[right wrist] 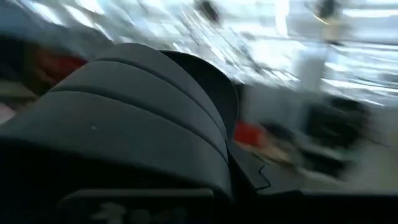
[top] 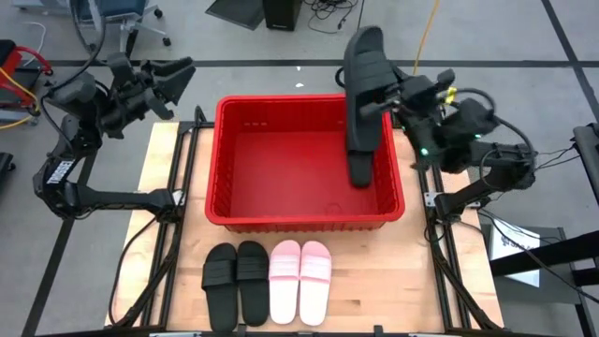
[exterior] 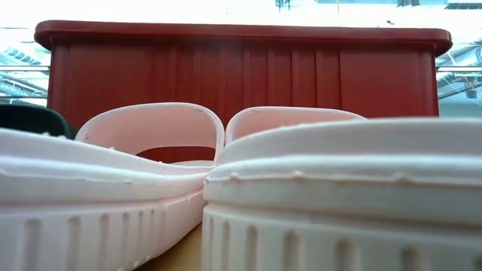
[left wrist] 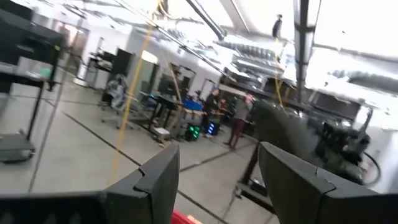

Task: Pick and place slides into bin
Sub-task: Put the black slide into the red container

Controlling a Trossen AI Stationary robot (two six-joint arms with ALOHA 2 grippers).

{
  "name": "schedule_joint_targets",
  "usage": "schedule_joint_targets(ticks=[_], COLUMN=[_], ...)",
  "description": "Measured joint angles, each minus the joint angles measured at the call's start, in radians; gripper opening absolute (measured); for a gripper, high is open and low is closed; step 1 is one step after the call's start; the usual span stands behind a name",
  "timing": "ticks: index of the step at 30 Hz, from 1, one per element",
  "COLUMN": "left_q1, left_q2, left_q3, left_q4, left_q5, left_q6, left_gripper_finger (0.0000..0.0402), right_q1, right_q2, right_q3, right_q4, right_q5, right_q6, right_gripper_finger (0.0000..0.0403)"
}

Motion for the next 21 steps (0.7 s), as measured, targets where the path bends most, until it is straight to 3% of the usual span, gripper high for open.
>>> schedule_joint_targets(ticks=[5, 9, 14, 17, 21], left_q1=[0.0, 0.0, 0.0, 0.0, 0.0], left_q2=[0.0, 0.0, 0.0, 0.0, 0.001], left_q3=[0.0, 0.0, 0.0, 0.0, 0.0], left_q4=[0.028, 0.047, 0.052, 0.052, 0.052], left_q5=[-0.071, -0.096, -0.124, -0.136, -0.14], left_q6=[0.014, 0.023, 0.035, 0.049, 0.056], left_gripper_finger=[0.0214, 0.0214, 0.0214, 0.0214, 0.0214], right_q1=[-0.024, -0.028, -0.038, -0.073, -0.137], right_q2=[0.001, -0.001, -0.017, -0.027, -0.029], right_q3=[0.0, 0.0, 0.0, 0.004, 0.07], right_q4=[-0.024, -0.027, -0.01, 0.05, -0.014], right_q5=[0.225, 0.29, 0.229, 0.124, -0.074], right_q6=[-0.116, -0.178, -0.183, -0.159, -0.069], right_gripper_finger=[0.0004, 0.0004, 0.0004, 0.0004, 0.0004])
